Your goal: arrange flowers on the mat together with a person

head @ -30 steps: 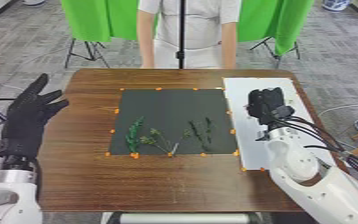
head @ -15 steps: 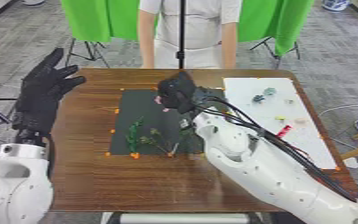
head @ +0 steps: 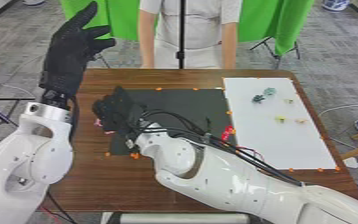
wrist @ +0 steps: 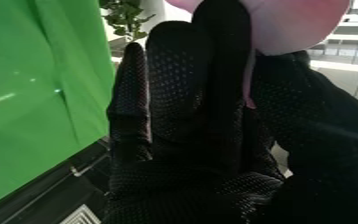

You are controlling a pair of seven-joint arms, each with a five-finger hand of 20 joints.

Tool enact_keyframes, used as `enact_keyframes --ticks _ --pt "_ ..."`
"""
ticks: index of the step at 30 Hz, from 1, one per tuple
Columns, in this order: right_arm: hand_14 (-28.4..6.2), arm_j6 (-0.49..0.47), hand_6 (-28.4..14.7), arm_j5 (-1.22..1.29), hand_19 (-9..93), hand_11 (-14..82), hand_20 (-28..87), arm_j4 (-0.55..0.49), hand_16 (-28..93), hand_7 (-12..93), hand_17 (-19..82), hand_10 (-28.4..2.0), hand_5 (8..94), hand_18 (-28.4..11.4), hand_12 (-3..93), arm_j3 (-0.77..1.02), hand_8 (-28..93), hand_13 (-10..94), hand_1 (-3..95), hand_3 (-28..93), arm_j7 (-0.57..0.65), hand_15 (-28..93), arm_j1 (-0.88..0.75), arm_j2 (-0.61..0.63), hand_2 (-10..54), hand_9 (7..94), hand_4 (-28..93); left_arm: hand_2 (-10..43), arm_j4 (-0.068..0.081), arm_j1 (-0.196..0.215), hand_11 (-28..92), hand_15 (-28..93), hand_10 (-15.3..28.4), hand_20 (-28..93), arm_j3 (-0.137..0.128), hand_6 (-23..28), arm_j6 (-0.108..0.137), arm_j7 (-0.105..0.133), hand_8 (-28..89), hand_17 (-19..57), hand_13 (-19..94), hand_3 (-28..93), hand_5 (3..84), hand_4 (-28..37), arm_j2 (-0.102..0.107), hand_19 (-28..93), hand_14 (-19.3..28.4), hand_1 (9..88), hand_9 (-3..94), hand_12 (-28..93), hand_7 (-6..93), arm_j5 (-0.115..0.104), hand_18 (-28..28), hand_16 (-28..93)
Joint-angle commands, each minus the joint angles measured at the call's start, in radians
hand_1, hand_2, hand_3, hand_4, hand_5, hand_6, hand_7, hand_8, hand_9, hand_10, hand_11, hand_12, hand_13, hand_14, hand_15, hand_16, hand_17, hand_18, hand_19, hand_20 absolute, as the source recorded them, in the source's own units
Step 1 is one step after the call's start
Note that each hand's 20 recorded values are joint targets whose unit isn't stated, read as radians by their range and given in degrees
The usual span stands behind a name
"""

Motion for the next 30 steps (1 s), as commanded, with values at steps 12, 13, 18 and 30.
enact_keyframes --ticks 12,13,18,30 --pt "-3.5 -0.251 6.3 -0.331 64 23.7 26 0.036 29 39 21 -2.8 69.5 -11.5 41.6 0.159 -6 74 55.4 62 -0.125 59 -0.105 -0.07 -9.5 82.6 -28 5.9 -0.011 0.009 21 51 17.4 18 -0.004 3.9 -0.002 0.018 -7 -7.3 24 77 32.2 -28.3 -0.001 47 25.2 20.8 33.9 10 7.3 0.0 22.0 -9" --pt "-3.5 -0.26 6.2 -0.333 63 23.8 26 0.035 29 39 21 -2.9 69.4 -11.6 41.6 0.157 -6 73 55.1 62 -0.119 59 -0.104 -0.068 -9.5 82.3 -28 5.9 -0.011 0.01 21 51 17.4 18 -0.004 3.9 -0.001 0.021 -7 -7.3 24 77 32.3 -28.3 0.002 47 25.3 20.8 33.8 10 7.3 -0.002 22.0 -9" --pt "-5.5 -0.29 5.8 -0.353 62 28.8 27 0.029 24 35 19 -4.6 66.7 -12.5 37.5 0.14 -7 70 51.1 61 -0.098 63 -0.087 -0.057 -9.5 77.9 -28 5.9 -0.014 0.022 21 51 17.5 18 -0.008 3.9 0.002 0.031 -8 -7.3 24 77 32.3 -28.3 0.004 47 25.2 20.9 33.9 10 7.4 -0.005 22.0 -9" --pt "-7.8 -0.281 5.4 -0.341 61 42.2 28 0.036 22 28 17 -8.7 64.1 -13.9 26.2 0.083 -10 64 42.5 69 0.003 66 -0.048 -0.035 -9.5 69.6 -28 5.7 -0.015 0.042 21 51 17.4 17 -0.017 4.1 -0.003 0.027 -8 -7.4 24 77 32.4 -28.3 0.004 48 25.3 21.2 33.9 10 7.4 -0.008 22.0 -9"
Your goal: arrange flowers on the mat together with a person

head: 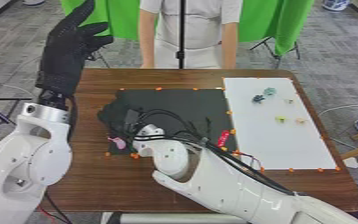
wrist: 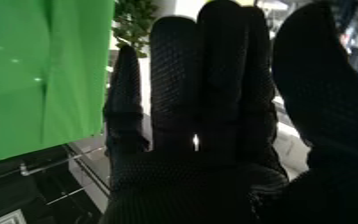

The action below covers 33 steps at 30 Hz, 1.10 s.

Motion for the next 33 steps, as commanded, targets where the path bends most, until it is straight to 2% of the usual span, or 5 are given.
enact_keyframes --ticks 1,5,12,24,33 --pt "-7.8 -0.004 5.4 0.009 61 42.6 28 -0.001 22 28 16 -8.7 64.0 -14.0 25.8 -0.011 -10 64 42.4 69 0.036 67 0.028 0.016 -9.5 69.4 -28 5.7 -0.004 0.021 21 51 17.4 17 -0.011 4.0 -0.003 -0.009 -8 -7.3 24 78 32.4 -28.3 -0.008 48 25.3 21.4 33.9 10 7.4 -0.004 21.9 -9" --pt "-8.1 0.011 5.4 0.087 60 45.1 28 -0.021 21 28 16 -9.6 63.7 -14.2 23.0 -0.023 -16 63 40.5 71 0.061 67 0.054 0.032 -9.5 68.0 -28 5.7 -0.009 0.049 21 51 17.4 17 -0.033 4.1 -0.001 -0.021 -8 -7.4 24 77 32.4 -28.3 -0.003 48 25.2 21.5 33.9 10 7.4 -0.002 22.0 -9" --pt "-10.5 -0.076 4.3 0.305 60 41.3 29 -0.106 19 27 13 -11.7 60.3 -16.6 19.7 0.101 -17 58 33.3 73 0.089 66 0.028 0.05 -9.5 63.2 -28 5.7 -0.048 0.216 21 51 17.4 17 -0.15 4.0 0.05 -0.019 -8 -7.4 24 77 32.4 -28.3 0.005 48 25.2 21.5 33.8 10 7.4 -0.011 22.0 -9" --pt "-14.4 -0.11 1.4 0.907 54 26.2 23 -0.348 13 23 7 -15.3 50.4 -17.8 16.0 0.511 -15 47 27.0 75 0.197 59 -0.211 0.186 -9.1 53.6 -28 5.6 -0.074 0.528 21 51 17.3 17 -0.365 4.0 0.143 -0.008 -8 -7.6 24 77 32.4 -28.3 -0.07 47 25.1 21.2 33.7 10 7.3 -0.04 21.9 -9" --pt "-17.2 -0.058 0.8 1.322 52 21.7 21 -0.495 10 21 7 -16.7 44.6 -17.7 15.9 0.934 -14 39 25.1 75 0.152 56 -0.523 0.228 -5.9 46.4 -27 4.9 -0.057 0.597 21 50 17.3 17 -0.361 4.0 0.191 0.027 -8 -7.7 24 78 33.2 -28.3 -0.085 47 24.3 20.7 34.1 10 7.4 -0.055 21.8 -9"
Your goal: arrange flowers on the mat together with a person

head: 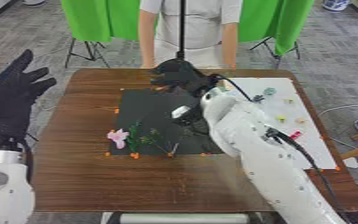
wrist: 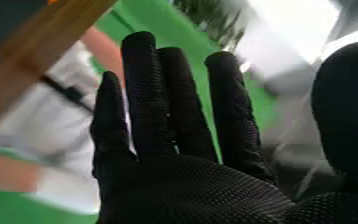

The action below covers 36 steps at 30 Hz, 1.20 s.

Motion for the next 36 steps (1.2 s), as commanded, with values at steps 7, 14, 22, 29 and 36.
enact_keyframes --ticks 7,14,22,29,36 --pt "-18.2 0.054 1.9 0.563 43 15.1 17 -0.106 9 18 2 -14.7 38.8 -20.2 15.4 0.52 -13 31 20.6 74 -0.218 42 -0.441 0.041 0.2 40.1 -27 4.0 0.037 0.08 21 41 16.6 17 0.049 3.8 0.036 0.023 -8 -8.0 23 78 33.7 -28.3 -0.048 46 20.7 20.3 34.3 10 6.9 0.01 21.1 -7" --pt "-18.0 0.134 3.4 0.665 39 12.0 17 -0.062 11 15 1 -14.1 35.6 -18.8 14.8 0.531 -12 26 17.4 76 -0.352 34 -0.541 0.068 4.1 37.7 -28 3.4 0.07 0.047 17 40 14.4 17 0.131 2.4 0.036 0.08 -8 -8.3 23 79 33.0 -28.3 -0.041 44 21.1 20.0 31.8 10 6.7 -0.027 21.5 -5" --pt "-18.1 0.122 4.3 0.658 38 11.5 18 -0.047 13 16 1 -14.0 35.0 -18.5 15.1 0.527 -12 26 16.5 77 -0.343 34 -0.583 0.049 5.0 37.8 -28 3.2 0.086 0.053 17 41 14.4 16 0.163 1.9 0.041 0.108 -8 -8.5 23 79 32.3 -28.3 -0.036 43 21.4 19.9 31.8 11 6.8 -0.043 21.5 -5" --pt "-18.2 0.119 4.5 0.633 38 11.6 18 -0.064 14 16 1 -14.1 34.5 -18.6 15.2 0.574 -12 26 16.1 77 -0.343 34 -0.62 -0.024 5.2 37.6 -28 3.0 0.07 0.088 19 43 15.3 17 0.123 1.9 0.028 0.112 -8 -8.4 24 79 32.3 -28.3 -0.059 44 22.6 19.7 33.4 11 7.0 -0.02 21.7 -5" --pt "-18.1 0.141 4.6 0.625 38 11.7 19 -0.074 14 16 1 -14.1 34.6 -18.6 15.3 0.574 -12 27 16.1 78 -0.344 35 -0.633 -0.038 5.1 38.0 -28 2.9 0.062 0.092 20 47 15.9 18 0.102 2.0 0.016 0.082 -8 -7.9 25 79 32.6 -28.3 -0.073 45 23.7 19.7 34.4 11 7.2 -0.003 21.7 -6"
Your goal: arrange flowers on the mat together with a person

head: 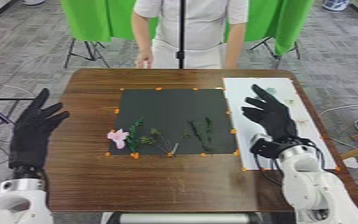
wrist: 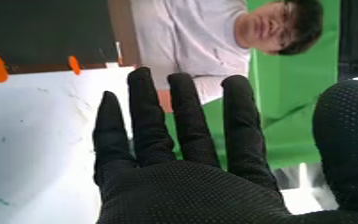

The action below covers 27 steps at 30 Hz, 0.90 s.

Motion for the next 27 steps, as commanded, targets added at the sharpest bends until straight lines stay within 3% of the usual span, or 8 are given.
enact_keyframes --ticks 1,4,5,8,10,16,27 --pt "-18.1 0.02 4.6 -0.02 38 11.8 19 -0.02 14 16 1 -14.1 34.6 -18.5 15.3 -0.003 -12 27 16.1 78 -0.008 35 -0.035 -0.024 5.0 38.1 -28 2.9 -0.01 0.019 20 47 15.9 18 -0.019 2.0 -0.012 -0.027 -8 -8.0 25 79 32.6 -28.3 -0.028 45 23.7 19.7 34.4 11 7.2 0.025 21.7 -6" --pt "-18.1 0.009 4.6 -0.023 38 11.9 19 -0.023 14 16 1 -14.0 34.6 -18.5 15.3 0.005 -12 27 16.2 78 -0.007 35 -0.047 -0.028 4.9 38.3 -28 2.8 -0.012 0.018 20 48 15.9 18 -0.025 2.1 -0.02 -0.046 -8 -7.9 25 79 32.5 -28.3 -0.041 45 23.7 19.7 34.3 11 7.1 0.038 21.7 -6" --pt "-18.1 0.078 4.7 -0.013 38 11.9 19 -0.019 14 16 1 -14.0 34.7 -18.5 15.3 -0.054 -12 27 16.2 78 0.006 35 -0.002 0.005 4.9 38.3 -28 2.8 -0.012 0.02 20 48 15.9 18 -0.025 2.1 -0.018 -0.045 -8 -7.9 25 79 32.5 -28.3 -0.041 45 23.7 19.7 34.3 11 7.1 0.036 21.7 -7" --pt "-18.1 0.098 4.6 -0.007 38 11.9 19 -0.019 14 16 1 -13.9 34.7 -18.5 15.2 -0.077 -12 27 16.2 78 0.013 35 0.016 0.018 4.8 38.3 -28 2.8 -0.012 0.023 20 47 15.9 17 -0.022 2.2 -0.013 -0.041 -8 -7.8 24 79 32.4 -28.3 -0.042 44 23.4 19.9 33.8 11 7.1 0.032 21.6 -7" --pt "-18.1 0.081 4.7 -0.006 38 11.8 19 -0.023 14 16 1 -13.9 34.6 -18.5 15.2 -0.062 -12 27 16.1 78 0.009 35 0.0 0.012 4.8 38.3 -28 2.8 -0.012 0.025 20 44 15.8 16 -0.025 2.3 -0.02 -0.049 -8 -7.1 24 79 32.3 -28.3 -0.051 43 22.5 19.9 33.5 11 7.1 0.04 21.3 -8" --pt "-18.2 0.009 4.7 -0.02 38 12.1 19 -0.027 14 16 1 -14.0 34.7 -18.5 15.3 -0.016 -12 27 16.2 78 -0.007 36 -0.04 -0.009 4.8 38.7 -28 2.9 -0.017 0.033 20 44 16.2 16 -0.031 2.8 -0.027 -0.062 -8 -6.8 23 79 31.8 -28.3 -0.051 43 22.7 20.1 33.6 11 7.3 0.039 21.4 -6" --pt "-18.1 -0.043 4.8 -0.029 39 12.6 20 -0.029 14 16 1 -14.1 34.9 -18.7 15.3 0.009 -13 28 16.1 78 -0.023 38 -0.069 -0.018 4.6 39.4 -28 3.4 -0.018 0.035 22 47 16.7 16 -0.033 3.5 -0.032 -0.057 -8 -7.5 23 79 32.4 -28.3 -0.054 44 23.4 20.5 33.7 11 7.7 0.039 22.0 -7"
